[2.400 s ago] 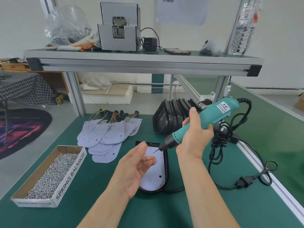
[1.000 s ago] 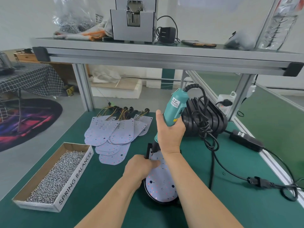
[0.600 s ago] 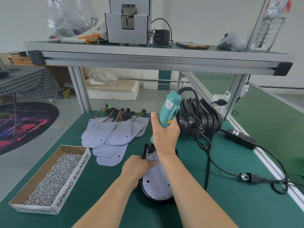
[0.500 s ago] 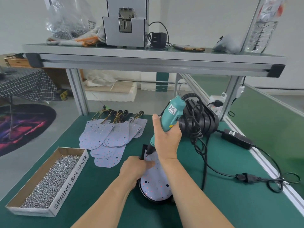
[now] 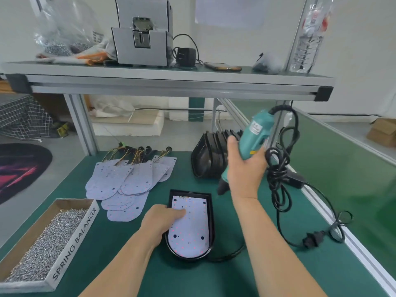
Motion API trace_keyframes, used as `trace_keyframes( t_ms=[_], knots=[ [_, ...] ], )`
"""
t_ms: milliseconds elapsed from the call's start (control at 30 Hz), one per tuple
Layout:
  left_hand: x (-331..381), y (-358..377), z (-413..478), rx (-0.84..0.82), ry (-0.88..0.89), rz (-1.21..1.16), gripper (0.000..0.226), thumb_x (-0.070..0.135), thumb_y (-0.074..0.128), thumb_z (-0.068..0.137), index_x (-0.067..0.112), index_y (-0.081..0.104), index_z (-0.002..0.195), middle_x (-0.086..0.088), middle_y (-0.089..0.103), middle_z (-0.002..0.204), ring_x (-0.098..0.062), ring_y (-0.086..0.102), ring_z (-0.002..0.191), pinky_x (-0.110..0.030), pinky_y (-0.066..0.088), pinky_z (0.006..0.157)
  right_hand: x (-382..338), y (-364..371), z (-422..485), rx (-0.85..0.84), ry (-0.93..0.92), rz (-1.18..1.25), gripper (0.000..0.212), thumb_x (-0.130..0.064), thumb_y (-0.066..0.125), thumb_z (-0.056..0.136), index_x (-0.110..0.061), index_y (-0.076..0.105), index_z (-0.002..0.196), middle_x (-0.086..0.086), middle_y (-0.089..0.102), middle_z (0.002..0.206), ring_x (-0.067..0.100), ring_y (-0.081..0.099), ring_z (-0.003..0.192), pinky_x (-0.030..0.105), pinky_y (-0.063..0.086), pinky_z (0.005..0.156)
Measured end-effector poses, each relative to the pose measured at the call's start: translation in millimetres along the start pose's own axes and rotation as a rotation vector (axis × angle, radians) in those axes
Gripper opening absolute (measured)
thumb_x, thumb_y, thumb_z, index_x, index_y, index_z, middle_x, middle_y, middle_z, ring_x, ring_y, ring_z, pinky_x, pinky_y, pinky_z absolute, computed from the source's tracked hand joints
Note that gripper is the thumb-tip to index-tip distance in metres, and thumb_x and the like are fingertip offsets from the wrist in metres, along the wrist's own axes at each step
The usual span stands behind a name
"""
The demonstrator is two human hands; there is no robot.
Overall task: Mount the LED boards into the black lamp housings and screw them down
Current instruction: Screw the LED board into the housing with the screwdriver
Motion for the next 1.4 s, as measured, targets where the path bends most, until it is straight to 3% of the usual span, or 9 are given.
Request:
trace_keyframes(
  t_ms=[100, 300, 500, 600, 767, 900, 1033, 1267, 1400],
  knots=[
    [1, 0, -1, -0.001, 0.013, -0.024, 0.049, 0.032, 0.076, 0.05, 0.0, 0.075, 0.088, -0.012, 0.077, 0.085, -0.032, 0.074, 0.087, -0.052, 0.057, 0.09, 28, -37, 20, -0.001, 0.113, -0.144, 0.022, -0.044, 0.072, 0.084, -0.032, 0.056, 0.093, -0.006, 0.067, 0.083, 0.013, 0.067, 0.073, 0.031, 0.052, 0.064],
    [1, -1, -2, -0.014, 0.013, -0.037, 0.052, 0.032, 0.077, 0.05, -0.001, 0.073, 0.09, -0.013, 0.077, 0.086, -0.034, 0.074, 0.087, -0.053, 0.056, 0.092, 90, -93, 30, -0.01, 0.37, -0.461, 0.049, -0.052, 0.067, 0.086, -0.015, 0.047, 0.113, 0.01, 0.069, 0.099, 0.033, 0.067, 0.087, 0.048, 0.056, 0.081],
    [0, 0, -2, -0.011, 0.007, -0.043, 0.054, 0.033, 0.079, 0.05, -0.001, 0.073, 0.092, -0.013, 0.077, 0.087, -0.034, 0.074, 0.088, -0.053, 0.056, 0.092, 129, -113, 15, -0.056, 0.572, -0.508, 0.05, -0.043, 0.068, 0.089, -0.013, 0.038, 0.115, 0.014, 0.064, 0.107, 0.032, 0.063, 0.089, 0.039, 0.049, 0.075],
    [-1, -1, 0, -0.007, -0.003, -0.04, 0.051, 0.032, 0.081, 0.053, 0.0, 0.073, 0.092, -0.012, 0.077, 0.087, -0.033, 0.074, 0.086, -0.051, 0.056, 0.092, 133, -115, 13, -0.099, 0.541, -0.638, 0.048, -0.037, 0.071, 0.089, -0.011, 0.037, 0.111, 0.013, 0.061, 0.107, 0.026, 0.058, 0.079, 0.037, 0.045, 0.071],
    [-5, -3, 5, 0.013, -0.004, -0.02, 0.03, 0.023, 0.085, 0.073, 0.002, 0.074, 0.091, -0.007, 0.078, 0.083, -0.028, 0.074, 0.082, -0.045, 0.057, 0.089, 130, -112, 9, -0.144, 0.445, -0.871, 0.055, -0.032, 0.079, 0.083, -0.006, 0.043, 0.115, 0.013, 0.049, 0.119, 0.035, 0.055, 0.096, 0.04, 0.046, 0.078],
    [-6, -2, 6, 0.008, 0.001, -0.025, 0.023, 0.021, 0.082, 0.075, 0.004, 0.075, 0.089, -0.008, 0.078, 0.082, -0.03, 0.075, 0.081, -0.048, 0.058, 0.089, 106, -93, 17, -0.181, 0.052, -1.293, 0.058, -0.035, 0.075, 0.086, -0.01, 0.047, 0.13, 0.011, 0.049, 0.133, 0.033, 0.045, 0.123, 0.043, 0.04, 0.101],
    [-7, -2, 7, 0.012, 0.011, -0.035, 0.02, 0.02, 0.082, 0.075, 0.005, 0.075, 0.087, -0.007, 0.078, 0.078, -0.029, 0.075, 0.079, -0.043, 0.059, 0.085, 110, -59, 14, -0.506, -0.071, -1.541, 0.036, -0.045, 0.06, 0.093, -0.016, 0.05, 0.11, 0.005, 0.067, 0.111, 0.028, 0.058, 0.11, 0.038, 0.042, 0.087],
    [-9, -3, 9, 0.016, 0.032, -0.052, 0.015, 0.019, 0.08, 0.08, 0.007, 0.074, 0.086, -0.003, 0.077, 0.075, -0.022, 0.075, 0.071, -0.028, 0.055, 0.064, 123, -48, 4, -0.674, 0.366, -1.313, 0.026, -0.008, 0.057, 0.087, -0.006, 0.045, 0.11, 0.013, 0.063, 0.117, 0.031, 0.062, 0.112, 0.033, 0.044, 0.081],
    [-8, -3, 6, -0.001, 0.037, -0.082, 0.018, 0.019, 0.081, 0.08, 0.006, 0.075, 0.091, -0.006, 0.078, 0.079, -0.025, 0.076, 0.075, -0.034, 0.059, 0.071, 107, -52, -9, -0.874, 0.466, -1.212, 0.008, -0.009, 0.047, 0.083, -0.007, 0.05, 0.076, 0.009, 0.062, 0.077, 0.023, 0.057, 0.065, 0.024, 0.04, 0.054]
  ],
)
Point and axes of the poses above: each hand's wrist, its own z-axis towards the middle knuckle, its own y-axis out of the palm, x = y × z, the point moved 5 cm from there along z, towards the middle knuckle
